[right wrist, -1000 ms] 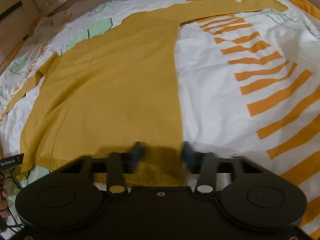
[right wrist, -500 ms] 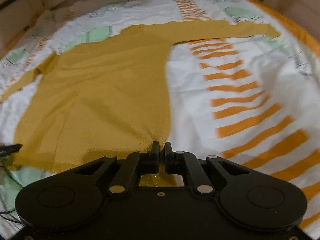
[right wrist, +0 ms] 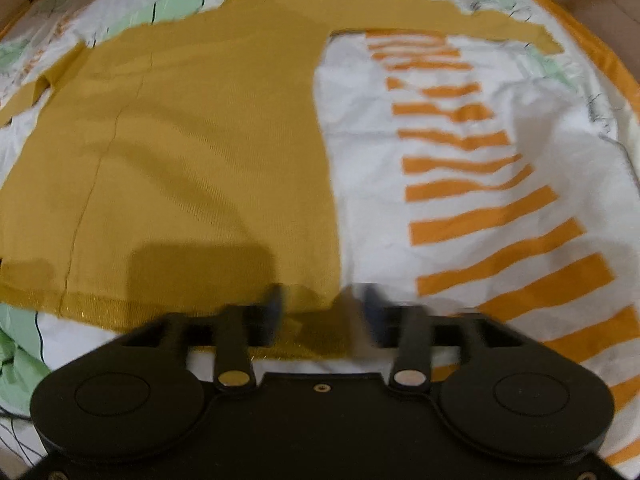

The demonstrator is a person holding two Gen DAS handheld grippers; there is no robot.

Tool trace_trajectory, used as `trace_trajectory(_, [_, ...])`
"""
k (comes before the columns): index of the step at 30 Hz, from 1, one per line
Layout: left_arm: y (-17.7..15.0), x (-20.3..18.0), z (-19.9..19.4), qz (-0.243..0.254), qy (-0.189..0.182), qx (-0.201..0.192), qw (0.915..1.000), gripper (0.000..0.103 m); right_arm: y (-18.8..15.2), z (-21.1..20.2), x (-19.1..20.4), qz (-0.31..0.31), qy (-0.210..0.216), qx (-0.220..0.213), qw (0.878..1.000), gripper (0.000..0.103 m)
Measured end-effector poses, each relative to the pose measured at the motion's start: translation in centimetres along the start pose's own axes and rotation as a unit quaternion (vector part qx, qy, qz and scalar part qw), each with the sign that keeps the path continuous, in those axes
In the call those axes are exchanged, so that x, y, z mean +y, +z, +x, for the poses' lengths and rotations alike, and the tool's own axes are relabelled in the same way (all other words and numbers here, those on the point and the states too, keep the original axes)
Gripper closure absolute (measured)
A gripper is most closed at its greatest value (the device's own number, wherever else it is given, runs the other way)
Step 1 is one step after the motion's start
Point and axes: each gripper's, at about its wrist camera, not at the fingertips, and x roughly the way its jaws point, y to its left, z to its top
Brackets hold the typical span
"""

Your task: Fold small clothes

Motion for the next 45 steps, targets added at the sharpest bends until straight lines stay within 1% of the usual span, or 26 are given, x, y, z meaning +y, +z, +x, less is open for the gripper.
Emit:
trace_trajectory(2, [0.3, -0.3, -1.0, 0.004, 0.004, -0.018, 0.9998, 0.027, 0.4, -1.1, -0.2, -0.006, -0.008, -0.028, 1.000, 0.038])
trace_trajectory(4, [1.0, -0.6, -2.2, 0.008, 0.012, -0.046, 0.9989, 0.027, 1.1, -2.2, -0.1, -0.012, -0.013, -0.060, 0.998, 0.037])
trace_trajectory(8, [3.3, -1.6, -4.1, 0.012, 0.017, -0.094, 0.9954, 0.027, 2.8, -3.6, 0.3, -0.004, 0.008, -0.122, 0.993, 0.026])
trace_trajectory(11, [5.2, -2.4, -4.7, 0.021, 0.017, -0.117, 0.9928, 0.027, 4.8, -3.9, 1.2, -0.008, 0.026, -0.157, 0.987, 0.021])
trace_trajectory(16, [8.9, -3.8, -4.7, 0.033, 0.026, -0.150, 0.9878, 0.027, 7.5, -3.6, 2.3, -0.017, 0.047, -0.191, 0.980, 0.021])
trace_trajectory(22, [13.2, -5.0, -4.3, 0.028, 0.019, -0.187, 0.9818, 0.027, 10.6, -3.0, 2.7, -0.013, 0.055, -0.225, 0.973, 0.017])
trace_trajectory(26, [15.7, -5.7, -3.1, 0.028, 0.014, -0.192, 0.9809, 0.027, 12.4, -2.0, 2.4, -0.009, 0.057, -0.236, 0.970, 0.017])
trace_trajectory(29, [17.4, -6.4, -1.6, 0.026, 0.014, -0.190, 0.9813, 0.027, 13.6, -1.0, 2.1, -0.007, 0.049, -0.245, 0.968, 0.016])
trace_trajectory(35, [19.1, -7.6, 2.0, 0.028, 0.011, -0.183, 0.9826, 0.027, 15.4, 1.9, 1.0, 0.008, 0.036, -0.231, 0.972, 0.015])
trace_trajectory(40, [19.9, -8.1, 5.8, 0.031, 0.012, -0.158, 0.9868, 0.027, 15.9, 4.0, 0.2, 0.020, 0.027, -0.218, 0.975, 0.015])
trace_trajectory(43, [20.0, -7.9, 7.6, 0.015, -0.003, -0.135, 0.9908, 0.027, 15.8, 5.2, -0.8, 0.031, 0.031, -0.223, 0.974, 0.015])
trace_trajectory(45, [20.2, -7.8, 8.4, 0.005, -0.013, -0.115, 0.9933, 0.027, 15.9, 6.3, -1.6, 0.047, 0.030, -0.214, 0.975, 0.015])
